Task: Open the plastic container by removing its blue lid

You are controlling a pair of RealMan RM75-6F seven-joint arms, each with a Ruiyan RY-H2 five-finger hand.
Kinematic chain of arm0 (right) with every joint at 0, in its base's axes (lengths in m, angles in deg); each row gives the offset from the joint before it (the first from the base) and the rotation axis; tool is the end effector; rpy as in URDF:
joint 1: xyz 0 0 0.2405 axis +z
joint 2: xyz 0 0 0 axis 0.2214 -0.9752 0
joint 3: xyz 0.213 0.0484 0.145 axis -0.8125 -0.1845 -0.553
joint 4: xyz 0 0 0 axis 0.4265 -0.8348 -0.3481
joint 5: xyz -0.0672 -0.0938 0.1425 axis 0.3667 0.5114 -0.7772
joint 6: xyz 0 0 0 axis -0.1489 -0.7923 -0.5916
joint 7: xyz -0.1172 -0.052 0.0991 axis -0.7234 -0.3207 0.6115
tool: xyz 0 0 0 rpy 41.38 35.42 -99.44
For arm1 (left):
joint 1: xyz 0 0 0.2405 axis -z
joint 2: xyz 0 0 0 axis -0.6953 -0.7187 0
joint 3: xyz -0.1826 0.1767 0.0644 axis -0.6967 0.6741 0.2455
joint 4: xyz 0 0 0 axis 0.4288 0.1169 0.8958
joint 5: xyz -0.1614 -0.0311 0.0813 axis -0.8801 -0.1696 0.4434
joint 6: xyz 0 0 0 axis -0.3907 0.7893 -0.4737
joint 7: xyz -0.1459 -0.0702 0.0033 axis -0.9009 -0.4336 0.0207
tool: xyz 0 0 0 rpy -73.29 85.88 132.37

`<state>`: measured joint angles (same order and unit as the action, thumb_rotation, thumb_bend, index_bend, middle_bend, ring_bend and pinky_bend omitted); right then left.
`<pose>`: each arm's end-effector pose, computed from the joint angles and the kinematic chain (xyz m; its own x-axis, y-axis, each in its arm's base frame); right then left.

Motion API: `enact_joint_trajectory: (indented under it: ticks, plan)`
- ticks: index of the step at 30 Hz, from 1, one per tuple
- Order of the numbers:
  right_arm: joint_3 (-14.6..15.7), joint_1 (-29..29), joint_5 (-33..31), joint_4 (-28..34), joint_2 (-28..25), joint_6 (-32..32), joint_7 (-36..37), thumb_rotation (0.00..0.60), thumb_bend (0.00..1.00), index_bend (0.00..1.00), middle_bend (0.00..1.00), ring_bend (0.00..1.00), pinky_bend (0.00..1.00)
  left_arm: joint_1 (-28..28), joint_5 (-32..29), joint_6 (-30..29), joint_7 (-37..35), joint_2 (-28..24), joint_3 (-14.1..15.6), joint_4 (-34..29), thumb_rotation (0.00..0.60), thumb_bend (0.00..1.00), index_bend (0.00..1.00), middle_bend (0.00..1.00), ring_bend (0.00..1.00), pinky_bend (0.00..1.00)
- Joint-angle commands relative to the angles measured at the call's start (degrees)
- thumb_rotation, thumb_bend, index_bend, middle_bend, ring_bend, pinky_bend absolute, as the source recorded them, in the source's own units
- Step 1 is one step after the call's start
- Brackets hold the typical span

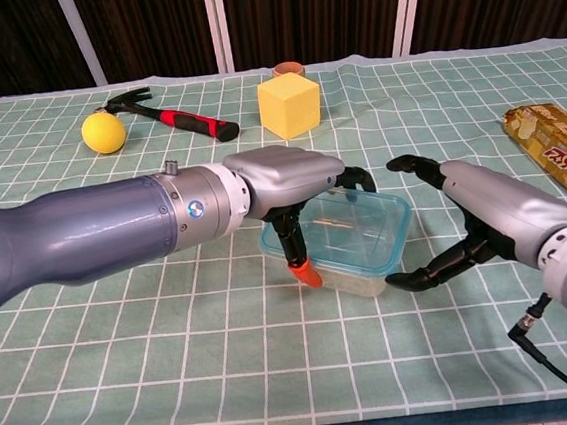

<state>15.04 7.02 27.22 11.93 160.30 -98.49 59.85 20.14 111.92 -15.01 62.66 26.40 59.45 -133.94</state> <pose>-0.1578 -0.2452 -0.0347 0.0431 -0.2887 0.9565 -0.9989 -0.0287 0.0363 -0.0200 0.3347 -0.1036 0.6205 0.3494 0.7021 0.6779 -0.6891 -0.2562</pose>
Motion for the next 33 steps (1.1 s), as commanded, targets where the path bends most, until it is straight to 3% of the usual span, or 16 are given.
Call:
enact_joint_trajectory:
  ticks: [1,17,33]
  plan:
    - [-0.2,-0.3,-1.0,0.8,0.0,0.1,1.1,0.600,0.26,0.00,0.00,0.00,0.00,0.0,-0.3,-0.1,0.0,0.2,0.1,0.0,0.600,0.07,0.19,0.29,0.28,0.44]
    - [-1.0,0.0,-2.7,0.7,1.1,-0.4,3.1,0.600,0.26,0.00,0.00,0.00,0.00,0.4,-0.7,-0.1,-0.1,0.4,0.0,0.1,0.600,0.07,0.19,0.29,0.28,0.44]
    - [-0.6,-0.3,3.4,-4.7,3.4,-1.9,11.2,0.600,0.26,0.00,0.00,0.00,0.00,2.4,-2.9,2.6,1.0,-1.0,0.4,-0.6,0.600,0.07,0.19,0.28,0.28,0.47]
